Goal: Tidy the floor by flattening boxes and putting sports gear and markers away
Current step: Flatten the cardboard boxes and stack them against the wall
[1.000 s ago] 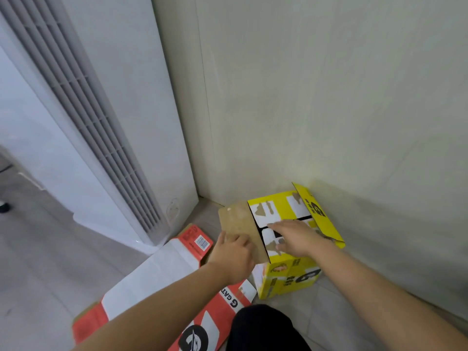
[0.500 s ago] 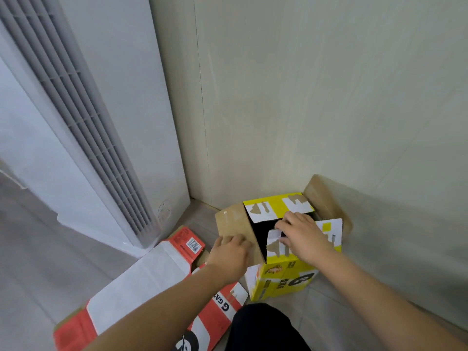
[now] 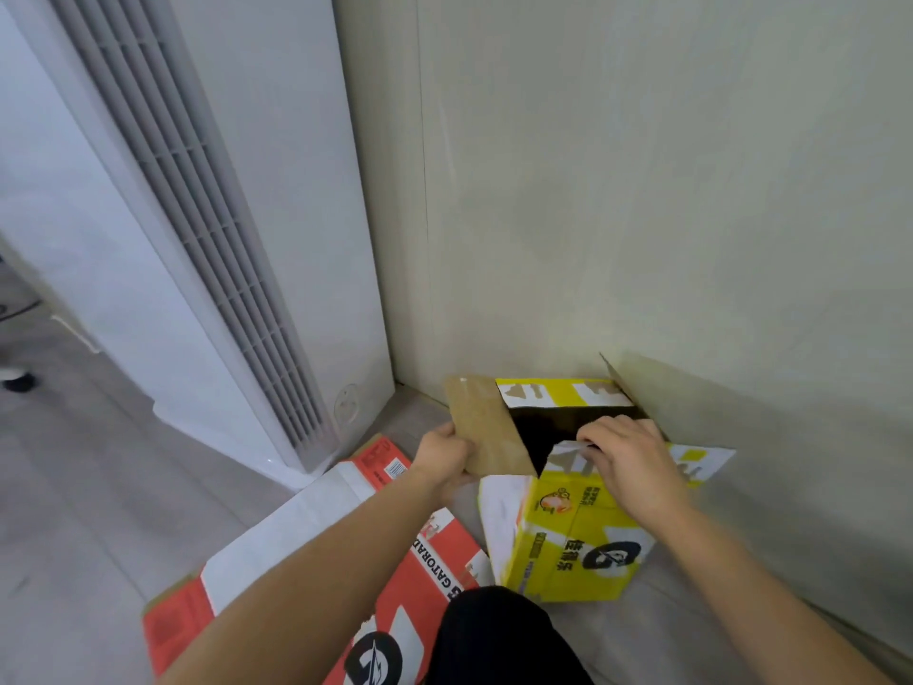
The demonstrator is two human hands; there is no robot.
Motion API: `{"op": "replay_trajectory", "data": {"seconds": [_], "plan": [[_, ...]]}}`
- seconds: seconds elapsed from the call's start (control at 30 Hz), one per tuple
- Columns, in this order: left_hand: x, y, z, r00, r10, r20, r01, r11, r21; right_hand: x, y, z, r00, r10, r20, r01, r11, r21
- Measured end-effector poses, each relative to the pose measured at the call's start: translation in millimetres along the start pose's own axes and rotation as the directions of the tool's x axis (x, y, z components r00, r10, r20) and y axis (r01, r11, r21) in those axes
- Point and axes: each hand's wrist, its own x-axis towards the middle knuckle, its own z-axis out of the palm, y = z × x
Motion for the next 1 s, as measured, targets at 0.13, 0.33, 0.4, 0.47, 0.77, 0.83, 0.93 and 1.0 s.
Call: {"op": "replay_trajectory", "data": {"seconds": [0.13,0.33,0.4,0.47,0.77,0.83,0.93,1.0], "plan": [[-24.7,34.8,-2.7,0.999,0.035,-0.011,-0.036,0.991,-0.133,21.2,-17.4,-43.4,0.992,-0.025,-0.123,0.029,0.999,0.028],[-87.2,93.8,-42.3,0.991,0.123,-0.051,-0.129,0.981,-0.142,51.0,-75.5,-92.2,0.975,-0.168,-0.146,0.177,0.983,0.047],[-108.7,102.6,-68.5,0.983,0.164,-0.087,-0.172,0.98,-0.099,56.8,-101.6,-95.1,0.96,-0.248,-0.132,0.257,0.965,0.056],[-131.1,107.6,-96.5,0.966,0.213,-0.146,-0.223,0.973,-0.059,61.7,-131.2,-91.2,0.936,-0.33,-0.124,0.341,0.937,0.075],[-232.4,100.2,-214.3,0.865,0.324,-0.383,-0.296,0.946,0.132,67.2,-250.8,-40.3,0.838,-0.532,-0.117,0.538,0.774,0.335],[-254.0,96.3,-234.1,0.84,0.328,-0.432,-0.286,0.945,0.16,64.6,-277.2,-27.3,0.813,-0.572,-0.112,0.564,0.723,0.399],[-278.8,88.2,-262.4,0.8,0.33,-0.502,-0.267,0.944,0.196,61.7,-310.8,-4.2,0.797,-0.595,-0.105,0.559,0.661,0.501],[-288.3,82.3,-278.1,0.773,0.334,-0.539,-0.273,0.943,0.193,60.8,-323.3,11.8,0.806,-0.583,-0.1,0.526,0.627,0.575]]}}
